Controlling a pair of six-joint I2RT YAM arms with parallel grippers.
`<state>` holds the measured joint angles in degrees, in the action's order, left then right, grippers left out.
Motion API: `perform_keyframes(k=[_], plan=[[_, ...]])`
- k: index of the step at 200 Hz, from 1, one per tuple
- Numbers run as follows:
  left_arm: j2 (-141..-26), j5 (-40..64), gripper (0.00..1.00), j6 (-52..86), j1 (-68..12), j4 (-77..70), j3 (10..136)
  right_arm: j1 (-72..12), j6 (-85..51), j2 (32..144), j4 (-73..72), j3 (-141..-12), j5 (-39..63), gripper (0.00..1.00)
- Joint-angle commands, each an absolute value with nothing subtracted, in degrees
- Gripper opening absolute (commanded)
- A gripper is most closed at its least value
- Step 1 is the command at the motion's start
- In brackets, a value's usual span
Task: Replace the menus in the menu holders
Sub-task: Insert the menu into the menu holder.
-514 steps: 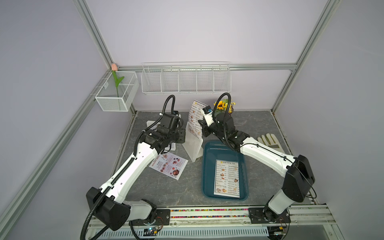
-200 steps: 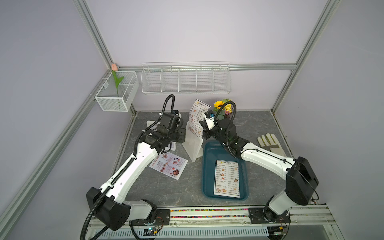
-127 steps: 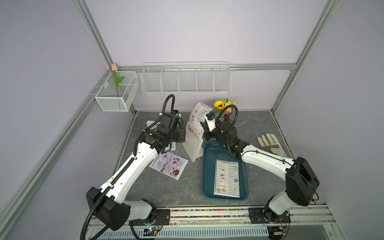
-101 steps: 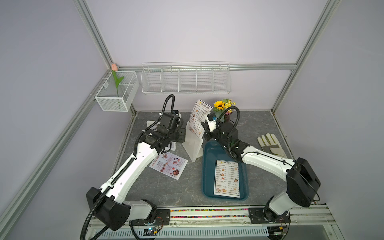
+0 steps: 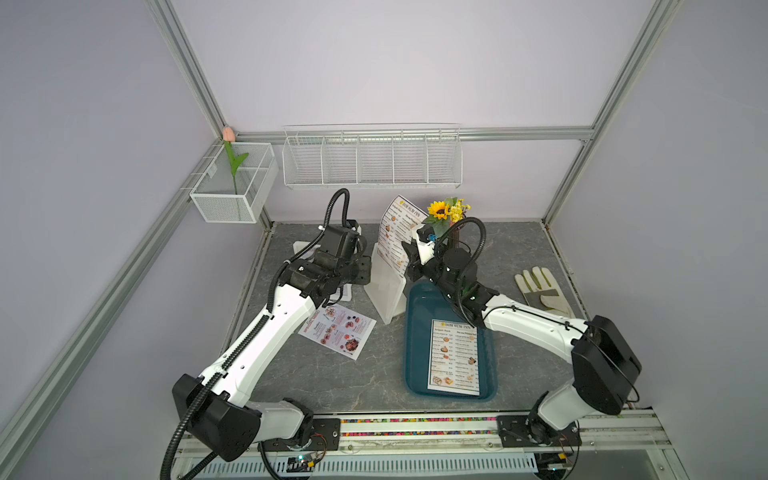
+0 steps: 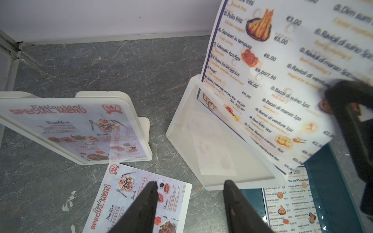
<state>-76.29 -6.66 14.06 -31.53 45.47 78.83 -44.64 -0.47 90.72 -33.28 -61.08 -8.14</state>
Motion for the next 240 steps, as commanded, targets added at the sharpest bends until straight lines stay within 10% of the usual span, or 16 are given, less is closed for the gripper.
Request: perform_keyframes(k=[1,240], plan=[[-75.78,-8.08,0.55,12.90,-31.65,45.43,79.89,-45.17,-1.11,90.52,-36.14,-60.49,-8.88,0.08],[-76.27,-7.12,0.55,11.94,-31.10,44.65,79.36,-47.29,-2.30,90.32,-42.36,-56.00,-13.77,0.08]])
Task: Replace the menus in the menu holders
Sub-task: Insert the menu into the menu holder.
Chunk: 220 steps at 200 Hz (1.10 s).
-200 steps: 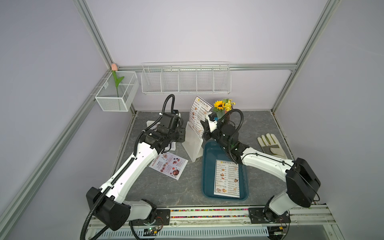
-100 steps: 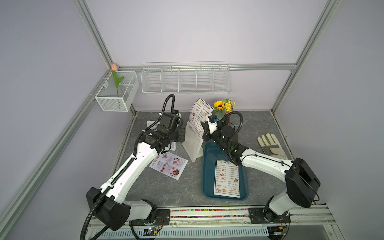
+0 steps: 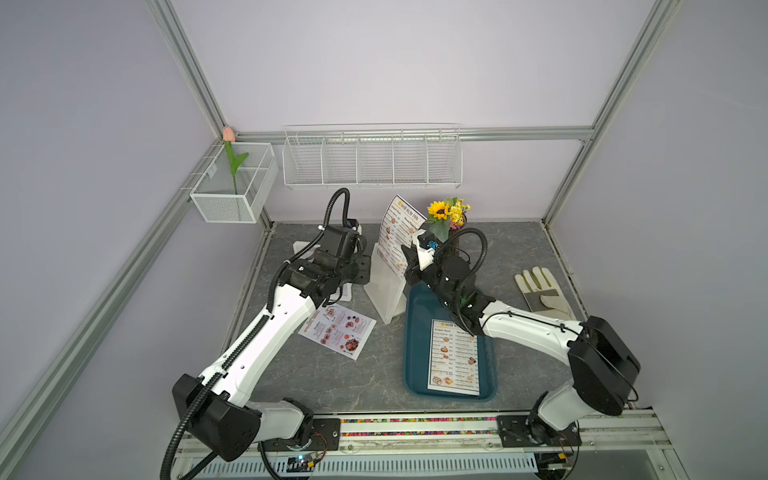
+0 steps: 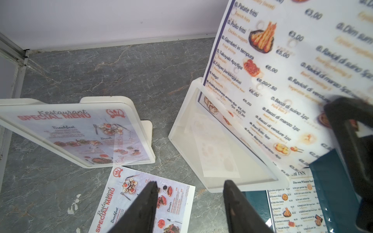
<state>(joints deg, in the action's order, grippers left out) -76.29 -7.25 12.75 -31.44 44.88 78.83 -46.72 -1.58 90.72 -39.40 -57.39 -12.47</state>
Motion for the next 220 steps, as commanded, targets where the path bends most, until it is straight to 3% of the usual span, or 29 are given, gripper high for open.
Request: perform_keyframes(k=[1,114,220], plan=[[-76.24,-7.08,0.55,11.95,-31.10,44.65,79.32,-47.29,-2.34,90.29,-42.36,-55.95,-13.83,0.08],[-76.54,-6.19,0.55,11.57,-30.63,44.30,79.14,-48.89,-3.41,89.93,-43.95,-54.14,-14.87,0.13],[-76.46,-6.15,0.55,11.72,-30.55,43.94,78.66,-49.49,-4.79,88.52,-38.21,-53.75,-12.24,0.27]])
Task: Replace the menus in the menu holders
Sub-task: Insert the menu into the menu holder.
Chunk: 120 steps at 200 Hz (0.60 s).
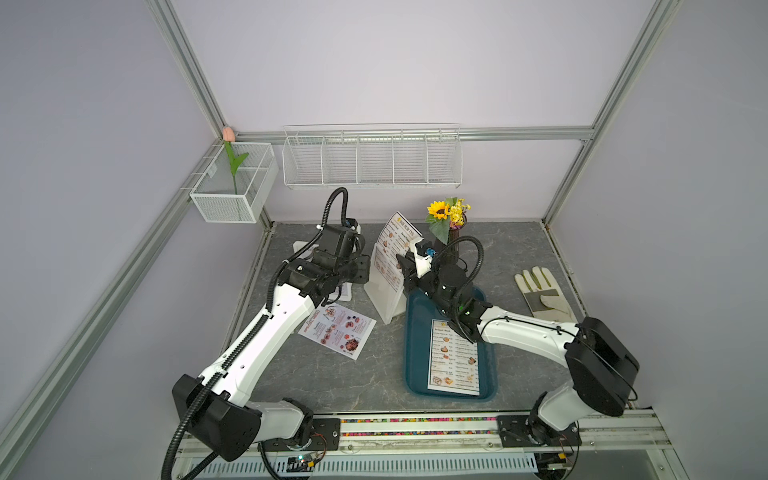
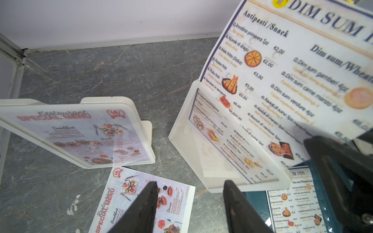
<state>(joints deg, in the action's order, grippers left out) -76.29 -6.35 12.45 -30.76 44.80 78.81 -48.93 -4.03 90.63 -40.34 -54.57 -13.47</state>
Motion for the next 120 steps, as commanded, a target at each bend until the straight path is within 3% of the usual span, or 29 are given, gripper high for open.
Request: perform_keyframes(k=[1,33,77,120], plan=[[-76.46,-6.15,0.55,11.70,-30.52,43.94,78.66,-49.53,-4.85,88.47,-38.18,-53.68,-12.18,0.27],[-76.81,-6.13,0.55,11.94,-30.57,43.60,78.77,-49.42,-5.14,86.65,-34.39,-53.65,-11.42,0.35],[-76.79,-5.99,0.55,12.33,-30.56,43.09,78.78,-46.13,-4.65,86.46,-24.13,-59.71,-6.21,0.53],[-76.30,-6.35,0.55,12.66,-30.50,43.07,78.49,-41.34,-7.92,87.83,-17.60,-65.03,3.11,0.55]])
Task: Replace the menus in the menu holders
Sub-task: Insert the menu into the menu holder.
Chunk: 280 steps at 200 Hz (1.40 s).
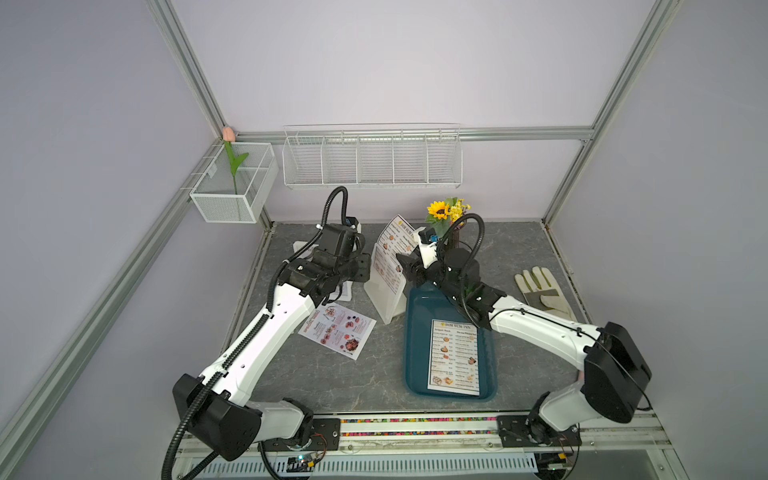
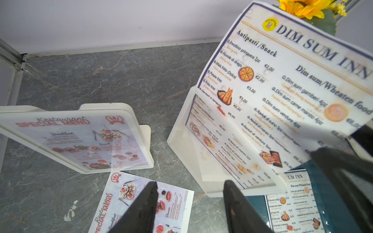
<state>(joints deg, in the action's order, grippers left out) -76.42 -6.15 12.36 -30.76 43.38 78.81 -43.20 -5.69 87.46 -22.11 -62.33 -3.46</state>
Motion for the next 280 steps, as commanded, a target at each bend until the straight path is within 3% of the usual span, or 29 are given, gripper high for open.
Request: perform_keyframes(k=[1,24,56,132,199,280], plan=[[-76.29,-6.43,0.55,12.66,-30.50,43.07,78.53,-41.28,-7.96,87.82,-17.50,-65.12,3.23,0.55],[-76.17,-6.46,0.55,12.87,-30.54,42.98,78.23,-39.97,-8.24,87.37,-15.41,-66.95,5.92,0.54],[-75.89,-6.34,0.55,13.27,-30.51,42.74,77.99,-39.59,-7.90,87.67,-10.07,-70.34,9.18,0.39],[-75.68,-5.92,0.55,13.36,-30.51,42.45,78.00,-40.96,-6.29,87.61,-6.78,-69.44,6.70,0.25],[-75.39,-6.24,0.55,13.49,-30.50,42.45,77.82,-43.84,-6.59,89.67,-6.00,-67.53,5.63,0.25],[-74.53,-6.45,0.55,13.48,-30.50,42.38,77.27,-43.16,-4.66,89.12,-0.55,-71.74,3.37,0.37]])
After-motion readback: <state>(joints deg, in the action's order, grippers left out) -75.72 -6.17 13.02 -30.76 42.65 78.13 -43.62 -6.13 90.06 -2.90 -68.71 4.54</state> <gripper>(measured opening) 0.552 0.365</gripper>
